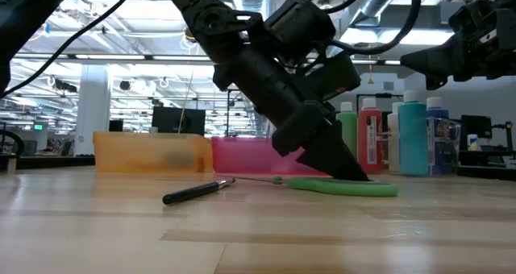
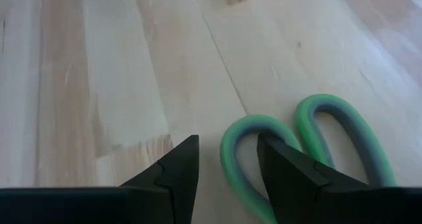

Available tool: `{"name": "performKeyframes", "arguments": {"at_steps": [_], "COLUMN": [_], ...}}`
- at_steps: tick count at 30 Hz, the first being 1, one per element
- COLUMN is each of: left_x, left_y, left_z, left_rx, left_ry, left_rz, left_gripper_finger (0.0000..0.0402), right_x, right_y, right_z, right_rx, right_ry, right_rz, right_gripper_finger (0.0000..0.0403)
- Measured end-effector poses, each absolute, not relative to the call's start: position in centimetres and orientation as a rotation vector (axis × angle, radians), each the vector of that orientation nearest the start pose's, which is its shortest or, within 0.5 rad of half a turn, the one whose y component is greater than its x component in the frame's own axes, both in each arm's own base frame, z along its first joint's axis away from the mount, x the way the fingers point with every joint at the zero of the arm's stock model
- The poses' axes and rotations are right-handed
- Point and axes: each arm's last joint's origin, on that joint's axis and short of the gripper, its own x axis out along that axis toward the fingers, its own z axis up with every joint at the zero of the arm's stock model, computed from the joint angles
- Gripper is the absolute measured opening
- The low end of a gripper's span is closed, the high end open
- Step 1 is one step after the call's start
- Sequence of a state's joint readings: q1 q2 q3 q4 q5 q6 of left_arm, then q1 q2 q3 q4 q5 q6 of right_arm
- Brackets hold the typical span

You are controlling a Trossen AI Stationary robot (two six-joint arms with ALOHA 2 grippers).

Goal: Pick & Place Paint Supplies
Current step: Put the green scissors into the orange bin

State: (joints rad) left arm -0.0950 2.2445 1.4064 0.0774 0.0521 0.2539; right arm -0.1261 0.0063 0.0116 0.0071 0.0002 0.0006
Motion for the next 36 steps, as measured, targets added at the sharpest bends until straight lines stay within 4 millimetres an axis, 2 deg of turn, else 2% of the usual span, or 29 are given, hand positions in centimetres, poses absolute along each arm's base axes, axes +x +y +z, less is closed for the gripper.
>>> {"name": "performKeyframes", "arguments": {"at_steps": [5,13,19,22,28,31,36], "left_x": [45.9,45.8,45.8,45.8,45.8,45.5,44.9], "left_y": [-4.5,-4.3,-3.8,-3.8,-3.8,-3.8,-4.0], "left_z": [10.1,10.0,9.9,9.9,10.6,12.5,19.0], "left_rx": [0.258,0.259,0.259,0.259,0.261,0.251,0.192], "left_ry": [0.768,0.784,0.783,0.781,0.76,0.734,0.573], "left_rz": [-0.238,-0.233,-0.206,-0.204,-0.185,-0.175,-0.154], "left_gripper_finger": [0.0126,0.0017,0.003,0.0014,0.0013,0.0007,0.0003], "right_x": [9.7,9.7,9.7,9.7,9.7,9.7,9.7], "right_y": [-1.2,-1.2,-1.2,-1.2,-1.2,-1.2,-1.2], "right_z": [16.8,16.8,16.8,16.8,16.8,16.8,16.8], "right_rx": [0.0,0.0,0.0,0.0,0.0,0.0,0.0], "right_ry": [-0.013,-0.012,-0.013,-0.012,-0.013,-0.013,-0.013], "right_rz": [-0.126,-0.126,-0.126,-0.126,-0.126,-0.126,-0.126], "right_gripper_finger": [0.0,0.0,0.0,0.0,0.0,0.0,0.0]}}
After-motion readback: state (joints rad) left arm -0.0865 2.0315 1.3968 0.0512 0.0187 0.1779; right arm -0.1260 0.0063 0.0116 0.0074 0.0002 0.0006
